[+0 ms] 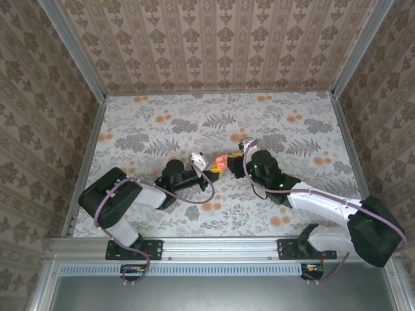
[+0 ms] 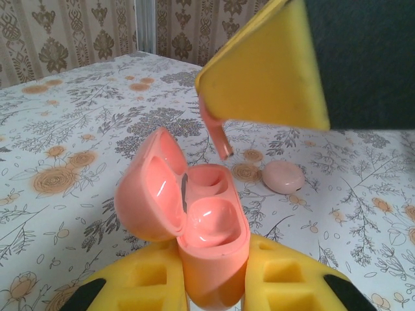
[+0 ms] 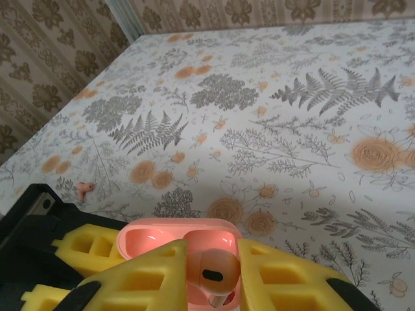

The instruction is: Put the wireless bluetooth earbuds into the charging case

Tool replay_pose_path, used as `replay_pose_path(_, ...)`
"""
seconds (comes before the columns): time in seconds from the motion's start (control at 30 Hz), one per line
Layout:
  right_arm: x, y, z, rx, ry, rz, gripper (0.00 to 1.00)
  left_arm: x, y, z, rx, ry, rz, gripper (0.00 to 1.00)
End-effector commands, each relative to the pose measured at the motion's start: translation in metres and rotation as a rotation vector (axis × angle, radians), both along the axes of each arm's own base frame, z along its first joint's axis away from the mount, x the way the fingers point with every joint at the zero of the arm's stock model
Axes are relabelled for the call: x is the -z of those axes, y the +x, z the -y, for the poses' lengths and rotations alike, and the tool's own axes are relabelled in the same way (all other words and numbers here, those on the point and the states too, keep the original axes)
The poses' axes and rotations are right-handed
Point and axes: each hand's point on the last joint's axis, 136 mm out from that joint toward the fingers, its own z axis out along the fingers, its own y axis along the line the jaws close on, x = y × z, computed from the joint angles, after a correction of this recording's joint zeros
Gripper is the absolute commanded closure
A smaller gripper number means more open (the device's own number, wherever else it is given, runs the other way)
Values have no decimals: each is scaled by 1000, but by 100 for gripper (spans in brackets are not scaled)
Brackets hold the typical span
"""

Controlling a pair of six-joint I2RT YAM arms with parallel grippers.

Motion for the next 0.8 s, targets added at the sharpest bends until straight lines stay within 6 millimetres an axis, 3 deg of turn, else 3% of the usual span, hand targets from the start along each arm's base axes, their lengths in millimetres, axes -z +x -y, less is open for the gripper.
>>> replay_pose_path(0.0,5,-4,8,20,-36,4,78,-20,2,2,-2,-51,33,88)
replay_pose_path(0.5,13,-3,-1,-8,-13,-15,78,-28,0,3,7,-67,46,88)
replay_pose_path(0.77,-5,-3,-2,-16,14,28,78,-24,0,2,7,-57,40,88)
